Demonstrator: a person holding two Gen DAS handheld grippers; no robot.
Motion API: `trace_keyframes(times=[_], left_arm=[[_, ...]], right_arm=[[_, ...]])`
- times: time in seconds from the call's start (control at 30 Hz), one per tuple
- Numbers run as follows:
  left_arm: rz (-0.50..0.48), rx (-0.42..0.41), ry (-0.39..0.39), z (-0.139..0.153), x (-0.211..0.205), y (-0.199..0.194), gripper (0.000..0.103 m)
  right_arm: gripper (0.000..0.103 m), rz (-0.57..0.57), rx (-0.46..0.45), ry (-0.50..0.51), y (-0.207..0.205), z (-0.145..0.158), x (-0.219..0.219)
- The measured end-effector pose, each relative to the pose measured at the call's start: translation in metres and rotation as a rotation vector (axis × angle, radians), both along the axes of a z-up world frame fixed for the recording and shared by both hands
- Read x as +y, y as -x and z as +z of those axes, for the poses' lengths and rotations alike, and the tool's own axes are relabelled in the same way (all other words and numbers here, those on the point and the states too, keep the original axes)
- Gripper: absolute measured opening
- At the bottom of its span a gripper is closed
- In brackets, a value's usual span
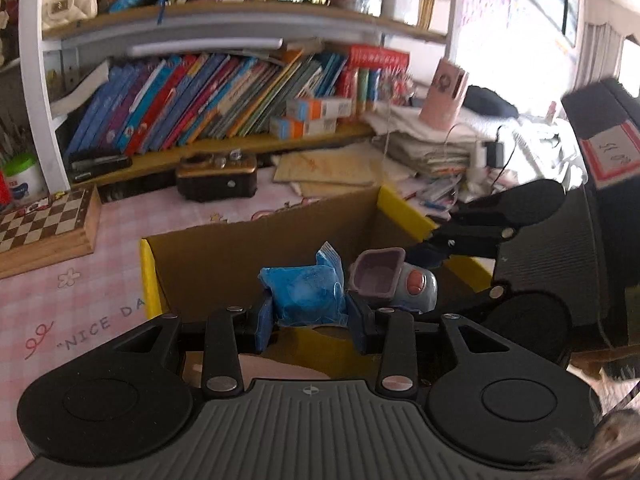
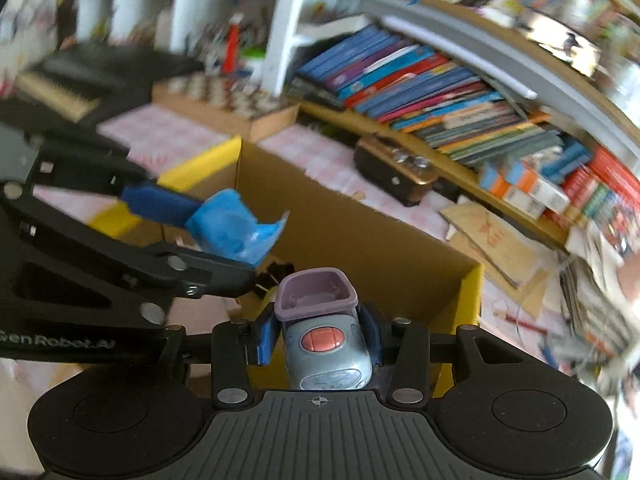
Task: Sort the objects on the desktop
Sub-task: 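Lower the bag and toy car into the yellow box and open both grippers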
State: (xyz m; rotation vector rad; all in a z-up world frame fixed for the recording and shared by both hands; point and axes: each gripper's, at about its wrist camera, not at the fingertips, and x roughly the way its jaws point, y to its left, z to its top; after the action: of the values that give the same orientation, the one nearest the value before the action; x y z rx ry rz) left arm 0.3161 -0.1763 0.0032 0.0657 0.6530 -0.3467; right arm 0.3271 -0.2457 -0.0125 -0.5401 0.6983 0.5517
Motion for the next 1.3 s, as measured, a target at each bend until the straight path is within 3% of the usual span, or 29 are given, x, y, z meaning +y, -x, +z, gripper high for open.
trace_keyframes(times=[0.27, 0.47, 0.6, 0.77, 0.83, 1.0, 1.13, 1.3], left_arm=[[0.017, 0.095, -0.087, -0.021, -0.009, -0.027, 0.035], [0.013, 0.141, -0.127, -0.026, -0.015, -0.034, 0.036], [0.032, 0.147, -0.150, -0.026, -0.017, -0.034, 0.046], [0.096, 0.125, -0.099, -0.021, -0.007, -0.031, 0.073], [0.115, 0.114, -0.070, -0.018, -0.001, -0.028, 0.084], [0.135, 0.060, -0.029, -0.004, 0.006, -0.012, 0.089], [0.170, -0.011, 0.007, 0.014, 0.014, 0.006, 0.103], [0.221, -0.087, 0.010, 0.033, 0.024, 0.029, 0.103]], right_arm=[[0.043, 0.156, 0.077, 0.209, -0.019, -0.024, 0.019], [0.043, 0.213, 0.149, 0.259, -0.025, -0.039, 0.023], [0.044, 0.227, 0.156, 0.263, -0.027, -0.041, 0.022], [0.045, 0.247, 0.137, 0.239, -0.023, -0.036, 0.017], [0.055, 0.244, 0.120, 0.212, -0.022, -0.030, 0.014], [0.066, 0.231, 0.080, 0.101, -0.017, -0.006, 0.002], [0.077, 0.204, 0.031, 0.004, -0.008, 0.020, -0.011], [0.095, 0.135, -0.044, -0.106, 0.010, 0.047, -0.027]])
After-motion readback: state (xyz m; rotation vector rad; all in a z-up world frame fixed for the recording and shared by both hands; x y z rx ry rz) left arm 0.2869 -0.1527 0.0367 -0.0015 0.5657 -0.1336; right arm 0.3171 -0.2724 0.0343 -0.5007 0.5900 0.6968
